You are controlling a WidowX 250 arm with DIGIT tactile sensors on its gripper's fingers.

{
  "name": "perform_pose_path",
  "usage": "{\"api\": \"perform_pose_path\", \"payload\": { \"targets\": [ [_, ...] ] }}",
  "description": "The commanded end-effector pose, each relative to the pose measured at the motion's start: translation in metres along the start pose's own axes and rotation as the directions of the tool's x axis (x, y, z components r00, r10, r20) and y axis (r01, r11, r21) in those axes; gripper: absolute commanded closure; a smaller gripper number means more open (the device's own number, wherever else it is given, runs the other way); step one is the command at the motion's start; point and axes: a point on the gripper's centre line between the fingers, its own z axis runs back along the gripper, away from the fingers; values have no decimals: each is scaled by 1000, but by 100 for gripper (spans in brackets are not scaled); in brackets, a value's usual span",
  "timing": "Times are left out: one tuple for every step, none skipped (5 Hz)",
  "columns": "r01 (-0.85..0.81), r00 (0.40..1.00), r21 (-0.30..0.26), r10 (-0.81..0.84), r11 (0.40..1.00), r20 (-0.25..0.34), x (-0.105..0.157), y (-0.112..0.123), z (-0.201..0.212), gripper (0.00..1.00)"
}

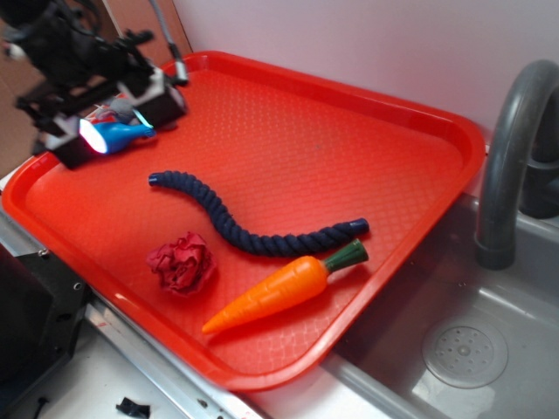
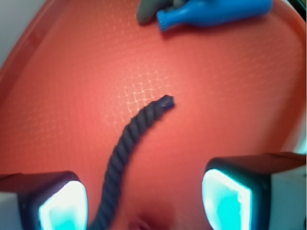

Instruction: Grab the blue rope.

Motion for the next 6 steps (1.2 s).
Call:
{"api": "perform_pose_path", "payload": {
  "targets": [
    [-104, 993, 31, 106, 994, -61, 12, -14, -50, 0],
    [-92, 993, 43, 95, 995, -71, 13, -24, -67, 0],
    [-95, 992, 70, 100, 993, -79, 10, -22, -71, 59],
    [-104, 990, 86, 112, 991, -89, 5, -20, -73, 100],
    [-102, 991, 123, 112, 987, -76, 1, -18, -74, 100],
    [-84, 995, 137, 91, 987, -42, 3, -18, -66, 100]
  ]
}}
